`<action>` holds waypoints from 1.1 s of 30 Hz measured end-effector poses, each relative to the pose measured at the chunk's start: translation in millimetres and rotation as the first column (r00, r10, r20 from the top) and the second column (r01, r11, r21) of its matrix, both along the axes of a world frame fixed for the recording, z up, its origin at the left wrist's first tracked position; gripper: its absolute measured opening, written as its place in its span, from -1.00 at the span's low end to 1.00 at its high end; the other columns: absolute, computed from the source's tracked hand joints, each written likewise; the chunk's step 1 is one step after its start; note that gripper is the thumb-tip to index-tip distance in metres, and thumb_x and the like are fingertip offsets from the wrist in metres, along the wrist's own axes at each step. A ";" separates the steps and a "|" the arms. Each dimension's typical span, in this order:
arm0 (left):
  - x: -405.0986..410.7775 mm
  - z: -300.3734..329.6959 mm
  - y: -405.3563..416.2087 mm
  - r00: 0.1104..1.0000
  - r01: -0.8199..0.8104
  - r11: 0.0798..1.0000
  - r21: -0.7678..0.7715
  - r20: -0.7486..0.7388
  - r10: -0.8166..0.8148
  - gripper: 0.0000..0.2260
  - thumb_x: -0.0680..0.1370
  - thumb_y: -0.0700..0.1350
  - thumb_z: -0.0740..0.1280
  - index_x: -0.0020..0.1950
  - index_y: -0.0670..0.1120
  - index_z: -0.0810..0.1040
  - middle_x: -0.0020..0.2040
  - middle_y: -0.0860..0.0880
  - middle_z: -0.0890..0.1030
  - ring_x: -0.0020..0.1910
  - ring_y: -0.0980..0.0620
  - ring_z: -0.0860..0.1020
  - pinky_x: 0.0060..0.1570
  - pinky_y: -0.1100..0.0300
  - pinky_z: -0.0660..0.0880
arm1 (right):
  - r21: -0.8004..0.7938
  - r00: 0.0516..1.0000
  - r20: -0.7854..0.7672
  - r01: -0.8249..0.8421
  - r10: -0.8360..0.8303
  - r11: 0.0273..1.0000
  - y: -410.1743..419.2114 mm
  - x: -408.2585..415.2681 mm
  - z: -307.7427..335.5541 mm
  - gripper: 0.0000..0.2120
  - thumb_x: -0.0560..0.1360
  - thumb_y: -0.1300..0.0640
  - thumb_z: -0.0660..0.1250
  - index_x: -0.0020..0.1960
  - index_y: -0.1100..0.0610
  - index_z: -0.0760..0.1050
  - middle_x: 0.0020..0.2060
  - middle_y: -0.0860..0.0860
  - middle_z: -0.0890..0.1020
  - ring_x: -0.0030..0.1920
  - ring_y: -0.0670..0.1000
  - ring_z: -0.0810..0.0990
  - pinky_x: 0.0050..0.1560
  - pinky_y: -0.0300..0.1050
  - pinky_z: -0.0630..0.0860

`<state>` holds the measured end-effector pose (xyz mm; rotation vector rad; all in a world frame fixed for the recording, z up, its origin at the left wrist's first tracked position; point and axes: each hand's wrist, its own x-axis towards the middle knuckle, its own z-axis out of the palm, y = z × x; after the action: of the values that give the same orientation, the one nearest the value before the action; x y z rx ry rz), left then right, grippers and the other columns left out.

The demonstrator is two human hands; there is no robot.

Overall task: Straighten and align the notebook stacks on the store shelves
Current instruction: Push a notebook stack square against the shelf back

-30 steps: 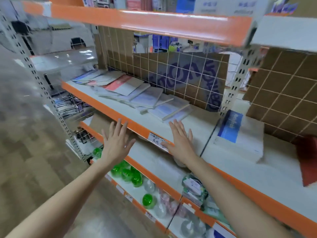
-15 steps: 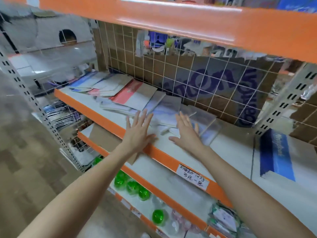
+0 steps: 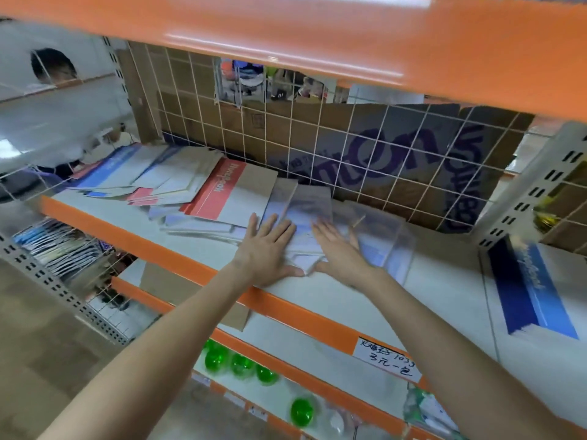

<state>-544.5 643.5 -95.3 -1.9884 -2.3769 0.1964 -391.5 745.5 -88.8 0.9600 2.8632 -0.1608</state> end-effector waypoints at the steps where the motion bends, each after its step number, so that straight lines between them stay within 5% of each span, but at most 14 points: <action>1: 1.2 0.6 -2.0 1.000 0.008 1.000 0.002 0.010 -0.009 -0.13 0.43 0.45 0.01 0.55 -0.05 -0.13 0.56 0.02 -0.10 0.52 -0.04 -0.21 0.37 -0.17 -0.38 | 0.002 1.000 -0.005 0.028 -0.028 1.000 -5.7 0.3 -0.4 -0.21 0.54 -0.11 0.21 0.55 0.11 -0.17 0.55 0.00 -0.12 0.53 -0.08 -0.15 0.45 0.14 -0.24; 8: 8.5 2.8 -28.6 0.993 0.093 0.996 -0.005 -0.074 -0.093 -0.34 0.60 0.23 0.00 0.55 -0.07 -0.15 0.56 0.01 -0.07 0.53 -0.02 -0.17 0.37 -0.24 -0.31 | 0.152 0.981 -0.088 0.184 -0.172 0.971 -47.0 -2.7 -0.6 -0.41 0.57 0.35 0.01 0.55 0.09 -0.04 0.55 0.02 0.03 0.53 -0.06 0.00 0.46 0.10 -0.28; 18: 19.7 4.5 -52.6 0.988 0.150 0.988 0.020 -0.044 -0.149 -0.52 0.67 -0.07 -0.07 0.54 -0.01 -0.20 0.56 0.00 -0.13 0.53 -0.02 -0.15 0.41 -0.14 -0.29 | 0.293 0.982 -0.100 0.181 -0.158 0.939 -82.4 17.6 -1.0 -0.43 0.56 0.35 0.01 0.54 0.16 0.02 0.52 0.09 0.15 0.51 -0.02 0.11 0.43 0.01 -0.41; 22: 26.9 3.8 -58.6 0.985 0.170 0.984 0.057 -0.028 -0.168 -0.43 0.63 -0.25 0.01 0.54 0.03 -0.19 0.56 -0.03 -0.15 0.53 -0.02 -0.12 0.44 -0.07 -0.22 | 0.287 0.978 -0.121 0.198 -0.169 0.937 -101.6 38.5 -4.4 -0.40 0.55 0.38 0.00 0.55 0.14 -0.02 0.53 0.09 0.11 0.52 -0.02 0.08 0.43 -0.02 -0.40; 27: 46.0 -0.9 -69.3 0.958 0.280 0.959 0.052 -0.083 -0.276 -0.32 0.58 -0.26 0.15 0.54 -0.02 -0.22 0.56 -0.08 -0.17 0.53 -0.08 -0.15 0.47 -0.01 -0.16 | 0.228 0.959 -0.166 0.263 -0.228 0.938 -132.3 65.9 -11.3 -0.32 0.51 0.38 0.14 0.55 0.16 -0.03 0.53 0.10 0.08 0.52 -0.02 0.05 0.41 -0.13 -0.41; 33: 81.2 -1.9 -91.2 0.917 0.393 0.915 0.094 -0.111 -0.382 -0.31 0.57 -0.28 0.14 0.54 -0.03 -0.23 0.56 -0.11 -0.12 0.52 -0.14 -0.10 0.46 -0.01 -0.14 | 0.208 0.915 -0.252 0.369 -0.315 0.906 -162.6 104.7 -13.1 -0.41 0.57 0.31 0.09 0.55 0.10 0.00 0.54 0.03 0.07 0.53 -0.04 0.04 0.45 -0.12 -0.32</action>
<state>-463.3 552.3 -97.2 -2.2844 -1.8423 0.1275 -286.9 582.9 -101.9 1.5902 2.9230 0.0792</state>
